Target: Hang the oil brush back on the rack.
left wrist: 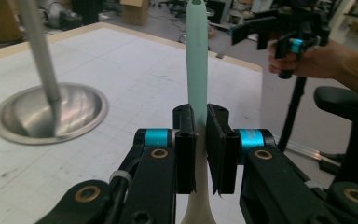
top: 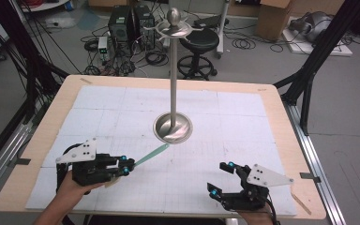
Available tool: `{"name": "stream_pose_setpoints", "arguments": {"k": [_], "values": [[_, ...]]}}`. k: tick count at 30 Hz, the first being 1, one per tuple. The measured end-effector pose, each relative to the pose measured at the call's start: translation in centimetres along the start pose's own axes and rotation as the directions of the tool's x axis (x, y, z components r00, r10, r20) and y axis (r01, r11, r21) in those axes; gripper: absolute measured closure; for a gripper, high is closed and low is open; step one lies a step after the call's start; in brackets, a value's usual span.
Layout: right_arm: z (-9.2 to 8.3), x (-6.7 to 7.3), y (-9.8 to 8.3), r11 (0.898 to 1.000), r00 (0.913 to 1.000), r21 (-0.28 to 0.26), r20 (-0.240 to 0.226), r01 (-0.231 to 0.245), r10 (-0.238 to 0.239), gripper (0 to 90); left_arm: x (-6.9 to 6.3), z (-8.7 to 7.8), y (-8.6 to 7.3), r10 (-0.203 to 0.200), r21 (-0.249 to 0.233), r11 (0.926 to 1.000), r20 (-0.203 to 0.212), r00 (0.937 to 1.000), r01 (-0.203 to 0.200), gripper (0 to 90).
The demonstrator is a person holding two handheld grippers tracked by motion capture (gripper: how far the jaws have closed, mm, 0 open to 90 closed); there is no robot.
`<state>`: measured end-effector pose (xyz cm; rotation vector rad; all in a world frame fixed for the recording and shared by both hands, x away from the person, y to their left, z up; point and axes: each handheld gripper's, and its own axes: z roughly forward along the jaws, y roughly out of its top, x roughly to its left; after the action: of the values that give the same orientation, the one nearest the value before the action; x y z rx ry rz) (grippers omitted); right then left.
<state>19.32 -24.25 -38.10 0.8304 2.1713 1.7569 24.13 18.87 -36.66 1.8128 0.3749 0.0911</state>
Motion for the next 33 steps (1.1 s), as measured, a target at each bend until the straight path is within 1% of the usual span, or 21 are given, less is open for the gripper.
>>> {"name": "stream_pose_setpoints", "arguments": {"k": [1, 2, 5, 6, 7, 8, 9, 11, 13, 14, 19, 20, 21, 22, 23, 24, 26, 29, 31, 32, 33], "values": [[0.3, 0.0, 0.2, 1.000, 0.9998, -0.003, -0.018, 0.004, -0.004, 21.1, -0.4, 0.2, 0.1, 0.015, 0.003, 0.9999, 0.009, 0.9998, -0.015, 81.7], [0.3, 0.0, 0.2, 1.000, 0.9998, -0.003, -0.018, 0.004, -0.004, 21.1, -0.4, 0.2, 0.1, 0.015, 0.003, 0.9999, 0.009, 0.9998, -0.015, 81.8], [1.5, 0.4, 1.0, 1.000, 0.9957, -0.009, -0.090, 0.021, -0.022, 23.0, -1.4, 1.0, 0.5, 0.050, 0.014, 0.9986, 0.044, 0.9978, -0.051, 81.7], [2.2, 0.6, 1.4, 0.999, 0.9901, -0.013, -0.135, 0.035, -0.037, 25.3, -1.8, 1.5, 0.6, 0.068, 0.028, 0.9971, 0.065, 0.9955, -0.070, 81.7], [2.2, 0.6, 1.4, 0.999, 0.9901, -0.013, -0.135, 0.035, -0.037, 25.3, -1.8, 1.5, 0.6, 0.068, 0.028, 0.9971, 0.065, 0.9955, -0.070, 81.7], [2.7, 0.8, 1.9, 0.999, 0.9853, -0.006, -0.164, 0.049, -0.049, 28.0, -2.0, 1.7, 0.7, 0.073, 0.036, 0.9965, 0.076, 0.9944, -0.076, 81.7], [2.7, 0.8, 1.9, 0.999, 0.9853, -0.006, -0.164, 0.049, -0.049, 28.0, -2.0, 1.8, 0.7, 0.075, 0.038, 0.9962, 0.084, 0.9936, -0.079, 81.7], [3.0, 0.9, 2.3, 0.998, 0.9802, 0.008, -0.187, 0.066, -0.063, 31.2, -2.2, 2.1, 0.6, 0.077, 0.044, 0.9957, 0.095, 0.9925, -0.081, 81.7], [3.4, 1.2, 2.9, 0.996, 0.9713, 0.012, -0.223, 0.089, -0.084, 35.0, -2.4, 2.4, 0.6, 0.081, 0.043, 0.9953, 0.112, 0.9904, -0.087, 81.7], [3.8, 1.4, 3.5, 0.994, 0.9607, 0.013, -0.258, 0.109, -0.103, 39.7, -2.5, 2.5, 0.6, 0.085, 0.045, 0.9948, 0.126, 0.9884, -0.091, 81.7], [4.7, 2.1, 4.6, 0.982, 0.9331, 0.040, -0.322, 0.182, -0.160, 49.8, -2.8, 2.8, 0.5, 0.086, 0.053, 0.9941, 0.153, 0.9846, -0.095, 81.7], [4.9, 2.2, 4.8, 0.980, 0.9297, 0.049, -0.329, 0.192, -0.166, 51.2, -2.8, 2.8, 0.5, 0.093, 0.062, 0.9926, 0.162, 0.9825, -0.104, 81.7], [4.9, 2.2, 4.8, 0.980, 0.9297, 0.049, -0.329, 0.192, -0.166, 51.2, -2.8, 2.8, 0.5, 0.093, 0.062, 0.9926, 0.162, 0.9825, -0.104, 81.7], [5.3, 2.4, 5.0, 0.976, 0.9204, 0.062, -0.350, 0.207, -0.173, 54.7, -2.8, 2.8, 0.5, 0.094, 0.064, 0.9922, 0.172, 0.9805, -0.107, 81.7], [5.5, 2.4, 5.0, 0.975, 0.9176, 0.065, -0.356, 0.213, -0.176, 56.2, -2.9, 2.8, 0.5, 0.095, 0.060, 0.9925, 0.175, 0.9800, -0.107, 81.7], [5.5, 2.4, 5.0, 0.975, 0.9176, 0.065, -0.356, 0.213, -0.176, 56.2, -2.9, 2.8, 0.5, 0.095, 0.060, 0.9925, 0.175, 0.9800, -0.107, 81.7], [5.7, 2.5, 5.0, 0.972, 0.9107, 0.077, -0.372, 0.222, -0.179, 59.5, -2.9, 2.8, 0.5, 0.097, 0.056, 0.9924, 0.183, 0.9784, -0.109, 81.6], [5.8, 2.5, 5.0, 0.972, 0.9050, 0.078, -0.388, 0.221, -0.175, 65.0, -3.1, 2.8, 0.5, 0.101, 0.057, 0.9918, 0.200, 0.9746, -0.114, 81.7], [5.8, 2.5, 4.9, 0.972, 0.9033, 0.082, -0.393, 0.222, -0.173, 66.4, -3.1, 2.8, 0.5, 0.103, 0.057, 0.9915, 0.205, 0.9733, -0.117, 81.7], [5.9, 2.5, 4.9, 0.971, 0.8958, 0.086, -0.411, 0.224, -0.171, 70.1, -3.2, 2.9, 0.5, 0.106, 0.058, 0.9909, 0.218, 0.9701, -0.122, 81.7], [5.9, 2.5, 4.9, 0.971, 0.8958, 0.086, -0.411, 0.224, -0.171, 70.1, -3.2, 2.9, 0.5, 0.106, 0.058, 0.9909, 0.218, 0.9701, -0.122, 81.7]]}}
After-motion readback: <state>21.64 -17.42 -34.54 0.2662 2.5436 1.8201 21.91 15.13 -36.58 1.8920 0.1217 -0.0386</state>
